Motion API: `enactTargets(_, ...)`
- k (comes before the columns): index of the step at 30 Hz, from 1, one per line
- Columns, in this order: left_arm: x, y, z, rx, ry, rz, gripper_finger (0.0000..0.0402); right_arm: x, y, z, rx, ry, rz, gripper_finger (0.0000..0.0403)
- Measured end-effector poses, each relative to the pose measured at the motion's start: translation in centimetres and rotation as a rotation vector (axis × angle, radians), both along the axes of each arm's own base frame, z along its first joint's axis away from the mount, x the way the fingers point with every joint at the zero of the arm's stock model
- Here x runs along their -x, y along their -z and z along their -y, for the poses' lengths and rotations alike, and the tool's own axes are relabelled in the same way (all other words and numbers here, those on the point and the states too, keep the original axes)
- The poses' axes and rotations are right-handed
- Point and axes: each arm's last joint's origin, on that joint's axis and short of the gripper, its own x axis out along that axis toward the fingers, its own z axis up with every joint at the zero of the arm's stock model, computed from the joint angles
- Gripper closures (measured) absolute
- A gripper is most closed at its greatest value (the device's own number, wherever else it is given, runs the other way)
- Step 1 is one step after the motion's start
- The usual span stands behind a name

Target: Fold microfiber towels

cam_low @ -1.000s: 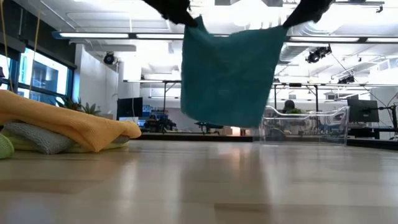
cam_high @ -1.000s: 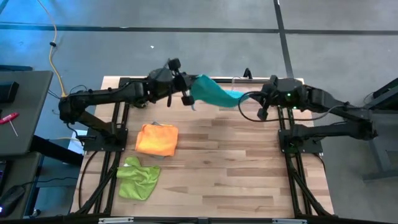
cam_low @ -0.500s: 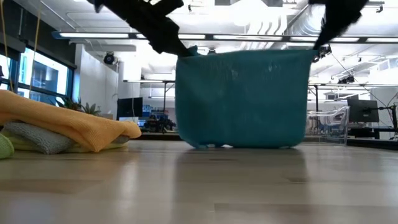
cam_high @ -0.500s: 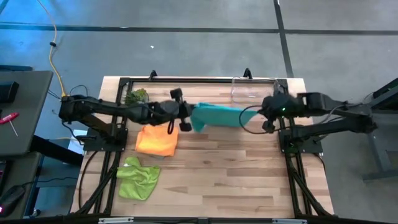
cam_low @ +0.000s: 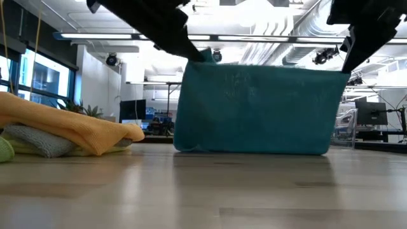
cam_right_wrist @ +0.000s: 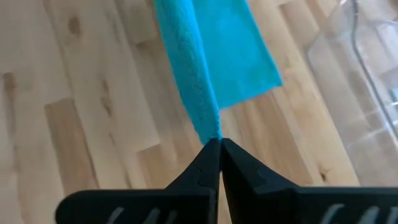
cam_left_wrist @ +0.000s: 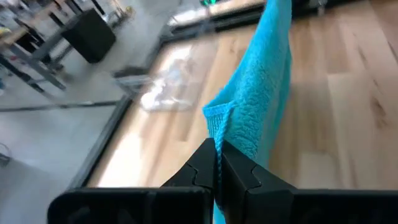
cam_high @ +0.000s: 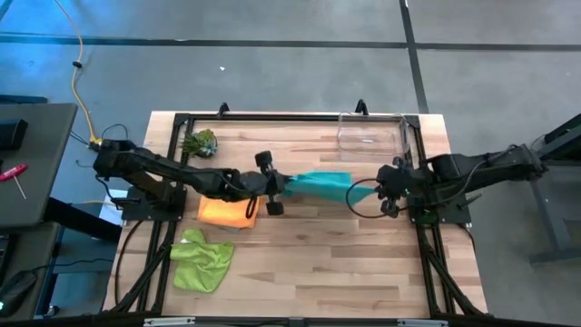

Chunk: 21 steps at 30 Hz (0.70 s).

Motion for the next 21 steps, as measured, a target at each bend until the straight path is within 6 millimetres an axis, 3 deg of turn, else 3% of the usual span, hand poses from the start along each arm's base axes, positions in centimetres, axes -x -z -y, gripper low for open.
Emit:
enactTargets(10, -2.5, 4.3, 4.4, 0.108, 0.091, 0.02, 0.0402, 0.0, 0.3, -1.9, -0.059, -0.027, 0.004, 0.0403)
enactTargets(16, -2.5, 5.5, 7.1, 0.17, 0.147, 0.013, 0.0402, -0.4, 3.1, -3.9, -0.118, -0.06, 0.008, 0.0403)
enactTargets(21, -2.4, 5.4, 8.1, 0.206, 0.156, 0.034, 0.0401, -0.5, 4.4, -5.2, -0.131, -0.09, -0.021, 0.0403)
